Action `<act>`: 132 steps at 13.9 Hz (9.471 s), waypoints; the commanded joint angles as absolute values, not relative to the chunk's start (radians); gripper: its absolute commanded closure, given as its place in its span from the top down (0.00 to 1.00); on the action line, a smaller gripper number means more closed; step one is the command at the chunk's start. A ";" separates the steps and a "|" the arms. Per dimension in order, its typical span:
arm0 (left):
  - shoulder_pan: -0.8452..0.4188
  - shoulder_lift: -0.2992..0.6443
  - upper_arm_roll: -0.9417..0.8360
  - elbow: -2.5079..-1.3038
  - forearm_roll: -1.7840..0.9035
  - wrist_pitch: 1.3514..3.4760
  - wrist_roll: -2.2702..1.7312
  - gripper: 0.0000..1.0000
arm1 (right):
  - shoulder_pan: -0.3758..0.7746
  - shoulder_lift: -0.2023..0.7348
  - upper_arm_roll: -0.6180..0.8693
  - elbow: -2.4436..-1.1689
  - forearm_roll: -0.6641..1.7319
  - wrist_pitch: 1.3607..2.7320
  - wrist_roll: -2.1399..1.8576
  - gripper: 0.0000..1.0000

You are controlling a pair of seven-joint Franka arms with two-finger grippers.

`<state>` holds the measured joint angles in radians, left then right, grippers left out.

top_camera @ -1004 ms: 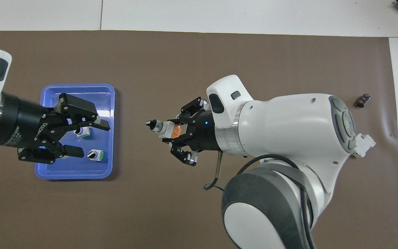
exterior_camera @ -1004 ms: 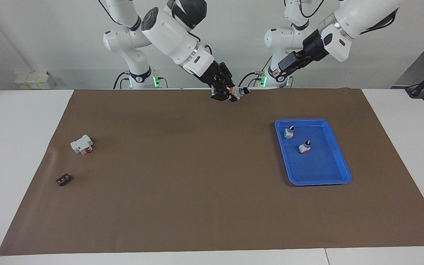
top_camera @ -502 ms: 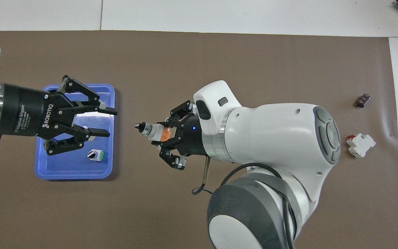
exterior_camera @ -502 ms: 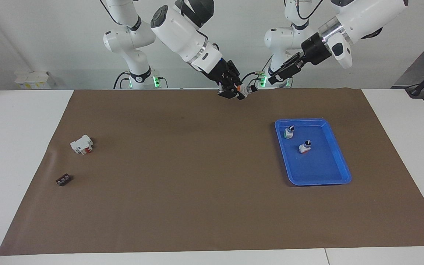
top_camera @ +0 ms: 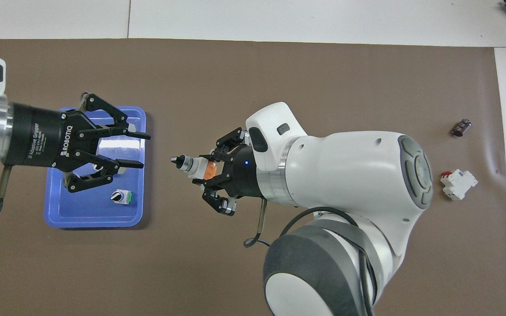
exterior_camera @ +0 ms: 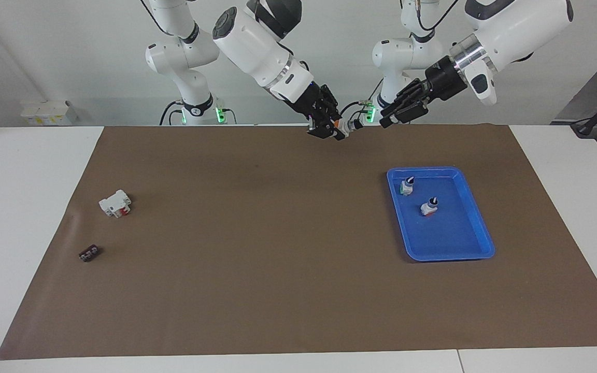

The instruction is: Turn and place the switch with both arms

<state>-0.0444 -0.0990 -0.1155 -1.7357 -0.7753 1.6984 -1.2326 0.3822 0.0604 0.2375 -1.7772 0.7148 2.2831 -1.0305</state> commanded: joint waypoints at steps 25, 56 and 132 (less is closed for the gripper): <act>-0.080 -0.103 -0.146 -1.778 -0.802 1.678 -1.191 0.00 | 0.408 0.071 0.241 -1.772 0.716 2.342 -1.012 0.00; -0.043 -0.123 -0.132 -1.787 -0.718 1.589 0.336 0.00 | 0.405 0.069 0.239 -1.773 0.716 2.342 -1.012 0.00; -0.055 -0.040 -0.018 -1.545 -0.005 1.436 0.126 1.00 | 0.069 -0.086 -0.075 -1.623 -0.003 1.516 0.092 1.00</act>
<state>-0.0360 -0.0014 -0.0346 -1.4912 -0.0262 1.4391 0.1419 0.0728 -0.0778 -0.0782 -1.6282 -0.0133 1.5264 0.0884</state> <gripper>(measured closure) 0.000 0.000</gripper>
